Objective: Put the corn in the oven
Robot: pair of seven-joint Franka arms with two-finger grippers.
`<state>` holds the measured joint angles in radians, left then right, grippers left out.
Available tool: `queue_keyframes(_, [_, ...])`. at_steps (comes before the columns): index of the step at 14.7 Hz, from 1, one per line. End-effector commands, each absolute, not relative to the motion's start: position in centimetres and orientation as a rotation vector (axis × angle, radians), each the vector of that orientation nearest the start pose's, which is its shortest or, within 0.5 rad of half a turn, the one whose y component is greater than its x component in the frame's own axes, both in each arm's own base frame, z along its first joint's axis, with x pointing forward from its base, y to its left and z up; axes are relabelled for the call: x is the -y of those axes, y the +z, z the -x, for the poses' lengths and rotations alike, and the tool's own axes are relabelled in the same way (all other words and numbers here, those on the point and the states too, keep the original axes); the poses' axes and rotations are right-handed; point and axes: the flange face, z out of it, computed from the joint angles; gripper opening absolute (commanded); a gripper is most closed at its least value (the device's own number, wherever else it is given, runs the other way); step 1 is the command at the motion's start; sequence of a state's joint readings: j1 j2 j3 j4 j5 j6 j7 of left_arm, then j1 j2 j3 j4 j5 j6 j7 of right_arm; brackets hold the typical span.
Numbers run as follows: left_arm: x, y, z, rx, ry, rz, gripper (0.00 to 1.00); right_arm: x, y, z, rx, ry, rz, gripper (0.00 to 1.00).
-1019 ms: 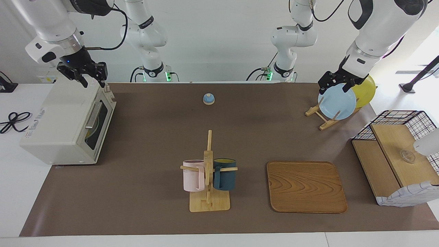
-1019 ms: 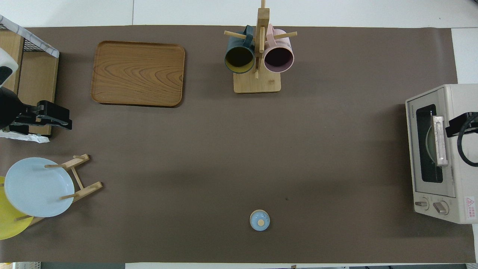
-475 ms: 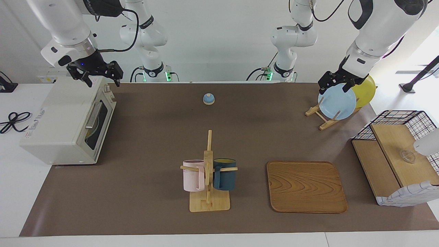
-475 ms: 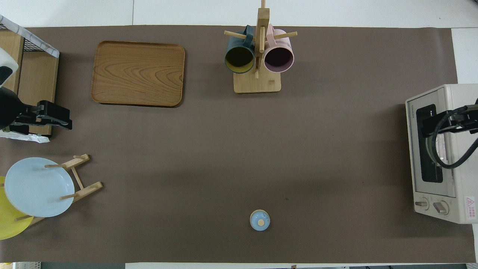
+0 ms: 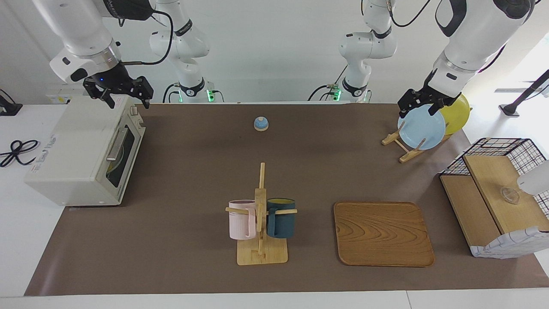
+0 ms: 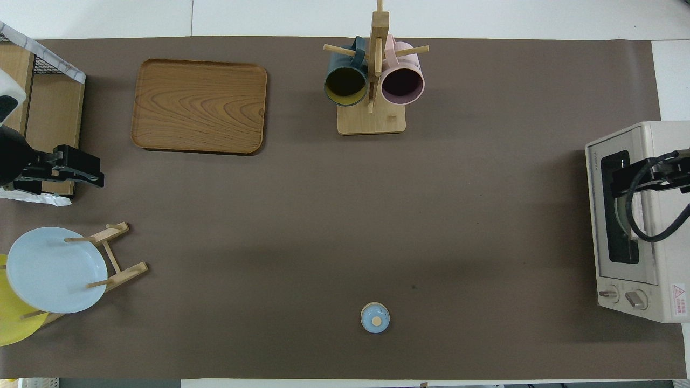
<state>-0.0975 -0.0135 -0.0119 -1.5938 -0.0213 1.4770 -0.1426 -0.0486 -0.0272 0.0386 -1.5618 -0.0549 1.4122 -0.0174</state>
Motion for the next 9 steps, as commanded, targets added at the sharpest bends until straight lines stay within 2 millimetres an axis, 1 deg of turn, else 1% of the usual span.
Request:
queue_keyframes(1, [5.82,61.85,-53.21,0.063,0.176,3.15,1.0,1.82,63.38,-53.28,-0.047,0.182,3.155,1.0])
queue_keyframes(6, [5.82,61.85,-53.21,0.063,0.176,3.15,1.0,2.13,63.29,-53.46,-0.056,0.172,3.154,1.0])
queue_keyframes(9, [5.82,61.84,-53.2,0.063,0.178,3.149,1.0,2.73,63.36,-53.48,-0.073,0.161,3.155,1.0])
